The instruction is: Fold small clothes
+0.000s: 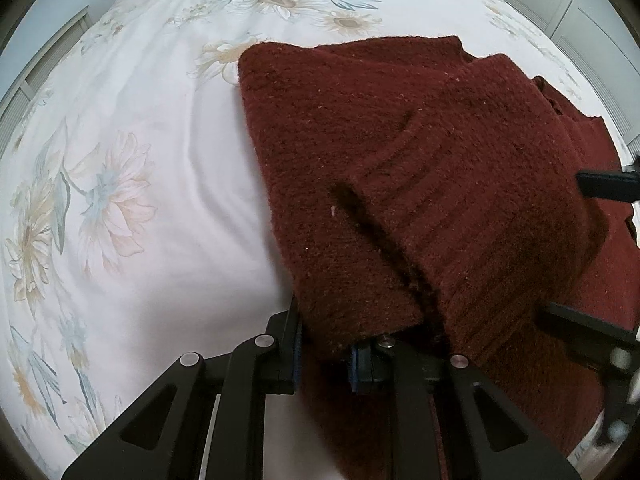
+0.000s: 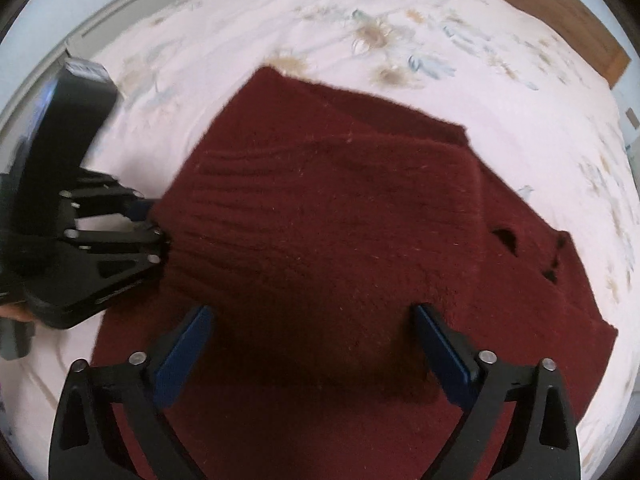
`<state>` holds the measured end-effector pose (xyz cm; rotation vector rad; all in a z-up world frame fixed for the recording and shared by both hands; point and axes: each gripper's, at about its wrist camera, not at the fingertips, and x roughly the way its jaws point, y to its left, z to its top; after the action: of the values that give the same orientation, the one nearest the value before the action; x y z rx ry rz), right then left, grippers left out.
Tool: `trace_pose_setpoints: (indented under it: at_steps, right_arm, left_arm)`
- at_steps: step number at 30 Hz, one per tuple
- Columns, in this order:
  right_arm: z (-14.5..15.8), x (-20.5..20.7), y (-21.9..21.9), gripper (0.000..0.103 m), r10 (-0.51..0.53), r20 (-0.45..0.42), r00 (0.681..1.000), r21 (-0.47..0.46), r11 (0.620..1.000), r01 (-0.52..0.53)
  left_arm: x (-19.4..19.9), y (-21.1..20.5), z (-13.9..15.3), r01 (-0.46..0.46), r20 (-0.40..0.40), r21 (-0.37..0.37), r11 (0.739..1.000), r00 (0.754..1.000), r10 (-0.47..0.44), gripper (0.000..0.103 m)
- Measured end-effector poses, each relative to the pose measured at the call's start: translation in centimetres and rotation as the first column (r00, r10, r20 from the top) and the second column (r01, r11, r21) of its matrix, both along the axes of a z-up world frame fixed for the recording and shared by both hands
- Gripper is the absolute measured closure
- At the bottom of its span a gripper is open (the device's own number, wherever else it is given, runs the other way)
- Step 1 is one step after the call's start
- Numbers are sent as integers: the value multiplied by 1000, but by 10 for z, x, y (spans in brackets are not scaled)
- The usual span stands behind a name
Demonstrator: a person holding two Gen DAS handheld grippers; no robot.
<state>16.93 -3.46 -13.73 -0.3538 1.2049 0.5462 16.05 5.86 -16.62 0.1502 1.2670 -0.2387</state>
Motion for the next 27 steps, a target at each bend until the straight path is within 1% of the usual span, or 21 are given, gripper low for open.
trace_pose_setpoints:
  at_steps: [1, 3, 4, 5, 6, 7, 10, 12, 13, 16, 18, 21, 22, 25, 27]
  right_arm:
    - [-4, 2, 0, 22, -1, -13, 1000, 2, 1000, 1]
    - [-11, 6, -1, 27, 1, -23, 1000, 4, 1000, 0]
    - [-13, 6, -1, 34, 2, -20, 1000, -1, 1000, -2]
    - [-14, 7, -1, 39, 3, -17, 1000, -4, 1000, -3]
    - [-12, 8, 0, 52, 0, -17, 1000, -1, 1000, 0]
    - [-11, 8, -1, 68, -6, -15, 1000, 4, 1000, 6]
    - [-3, 11, -12, 83, -17, -26, 1000, 37, 999, 18]
    - [4, 15, -21, 89, -33, -37, 999, 78, 996, 36]
    - [7, 16, -23, 90, -45, -41, 998, 101, 994, 49]
    - [22, 19, -49, 90, -117, -61, 991, 199, 972, 127]
    - [29, 23, -67, 91, -163, -78, 984, 244, 954, 177]
    - [40, 25, -95, 91, -233, -83, 969, 278, 928, 247]
    - [45, 20, -107, 91, -255, -86, 963, 288, 919, 269]
    - [47, 24, -135, 91, -332, -113, 936, 318, 881, 351]
    - [47, 19, -154, 91, -381, -123, 916, 320, 859, 400]
  left_arm:
    - [0, 0, 0, 1, 0, 1, 1000, 1000, -1, 88]
    - [-2, 2, -2, 0, 0, 1, 1000, 1000, 0, 88]
    - [-1, 3, -2, -1, -2, -1, 1000, 1000, 1, 88]
    - [0, 5, -3, -4, -4, -4, 1000, 1000, 4, 88]
    - [0, 0, -5, -6, -4, -6, 1000, 1000, 6, 88]
    - [0, 0, -6, -8, -5, -10, 1000, 1000, 8, 88]
    - [0, 3, -4, -12, -8, -16, 1000, 1000, 12, 88]
    - [1, 4, -3, -12, -11, -15, 1000, 1000, 12, 88]
    - [-1, 6, -1, -13, -12, -16, 1000, 1000, 13, 88]
    - [1, 8, -1, -16, -17, -17, 1000, 1000, 16, 88]
    - [3, 10, 2, -13, -19, -12, 1000, 1000, 12, 88]
    - [1, 8, 7, -7, -15, 3, 1000, 1000, 7, 88]
    - [1, 6, 9, -2, -10, 11, 1000, 1000, 2, 88]
    - [-1, 3, 14, 13, 5, 35, 999, 1000, -13, 88]
    - [-2, -1, 18, 21, 9, 47, 999, 1000, -21, 88]
